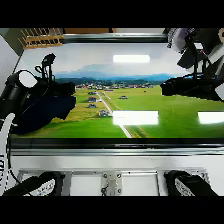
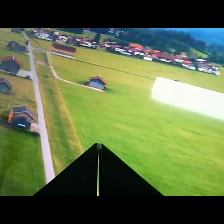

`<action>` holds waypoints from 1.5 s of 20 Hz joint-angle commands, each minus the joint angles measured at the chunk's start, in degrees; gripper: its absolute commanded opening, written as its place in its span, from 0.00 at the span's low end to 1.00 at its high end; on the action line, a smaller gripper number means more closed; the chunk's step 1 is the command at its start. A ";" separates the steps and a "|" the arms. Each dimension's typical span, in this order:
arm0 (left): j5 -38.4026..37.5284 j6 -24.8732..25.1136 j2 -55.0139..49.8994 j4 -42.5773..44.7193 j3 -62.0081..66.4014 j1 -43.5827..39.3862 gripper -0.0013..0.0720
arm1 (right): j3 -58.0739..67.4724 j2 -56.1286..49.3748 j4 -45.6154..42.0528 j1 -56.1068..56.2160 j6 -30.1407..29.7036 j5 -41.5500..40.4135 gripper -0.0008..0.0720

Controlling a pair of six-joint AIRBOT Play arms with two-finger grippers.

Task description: Fold the clothes and pants, and hang the long-sleeved shirts on hangers.

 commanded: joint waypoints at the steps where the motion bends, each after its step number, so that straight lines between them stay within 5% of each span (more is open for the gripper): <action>1: 0.00 0.02 -0.15 0.02 -0.04 -0.02 0.03 | -0.17 -0.02 0.00 0.04 0.02 -0.09 0.03; 14: 1.18 -0.39 -4.81 5.09 2.73 3.23 0.03 | -0.20 -0.48 0.00 0.07 0.02 0.02 0.03; 15: 0.87 0.09 -4.83 7.45 4.33 4.63 0.19 | -0.20 -0.48 0.00 0.04 0.02 0.02 0.03; 16: 1.25 1.68 -4.83 10.16 5.33 5.46 0.82 | -0.20 -0.48 0.02 0.07 0.02 0.02 0.03; 17: 2.36 3.87 -4.96 12.92 6.01 6.05 0.98 | -0.20 -0.48 0.02 0.04 0.02 0.00 0.03; 22: 2.10 27.15 -11.82 14.69 7.13 5.07 0.98 | -0.20 -0.48 0.02 0.07 0.02 0.00 0.03; 30: -1.70 31.80 -25.40 15.56 7.15 1.66 0.98 | -0.20 -0.48 0.02 0.07 0.02 0.02 0.03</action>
